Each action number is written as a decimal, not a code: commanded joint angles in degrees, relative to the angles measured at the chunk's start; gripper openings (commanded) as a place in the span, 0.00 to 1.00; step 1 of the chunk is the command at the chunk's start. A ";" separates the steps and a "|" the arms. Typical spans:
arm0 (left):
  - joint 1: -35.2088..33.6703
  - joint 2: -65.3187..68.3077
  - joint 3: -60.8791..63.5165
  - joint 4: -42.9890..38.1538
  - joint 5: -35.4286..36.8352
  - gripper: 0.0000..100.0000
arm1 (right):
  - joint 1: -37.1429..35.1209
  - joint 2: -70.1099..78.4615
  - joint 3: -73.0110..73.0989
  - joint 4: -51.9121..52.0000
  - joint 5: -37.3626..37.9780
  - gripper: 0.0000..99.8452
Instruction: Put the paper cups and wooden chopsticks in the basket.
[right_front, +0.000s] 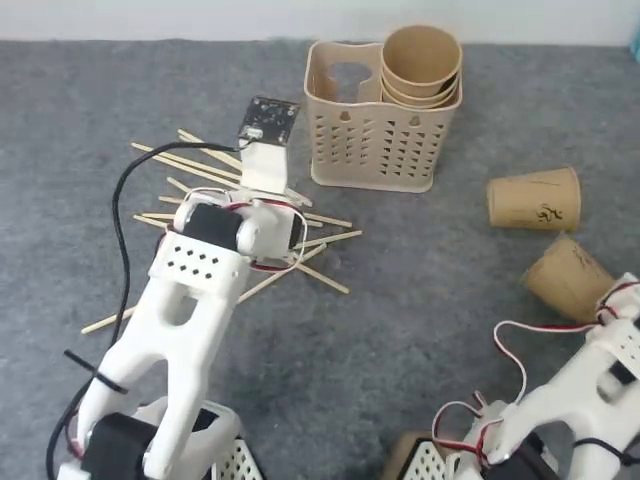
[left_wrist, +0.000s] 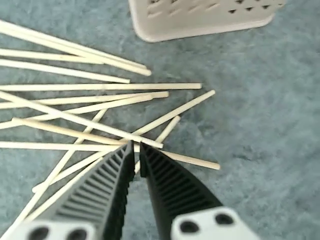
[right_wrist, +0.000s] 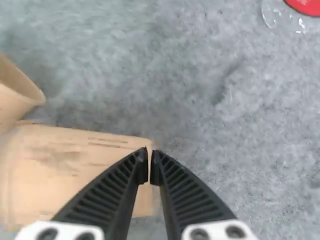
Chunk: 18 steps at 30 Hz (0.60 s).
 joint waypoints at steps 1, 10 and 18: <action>-1.58 -2.55 0.31 -2.02 0.18 0.01 | -3.82 -1.89 -10.90 10.24 -1.23 0.07; -1.58 -2.55 1.27 -2.11 0.18 0.02 | -16.13 -1.63 -25.41 26.33 -5.19 0.09; -1.58 -2.55 1.27 -2.11 0.18 0.02 | -19.12 15.96 -33.85 31.08 -7.21 0.17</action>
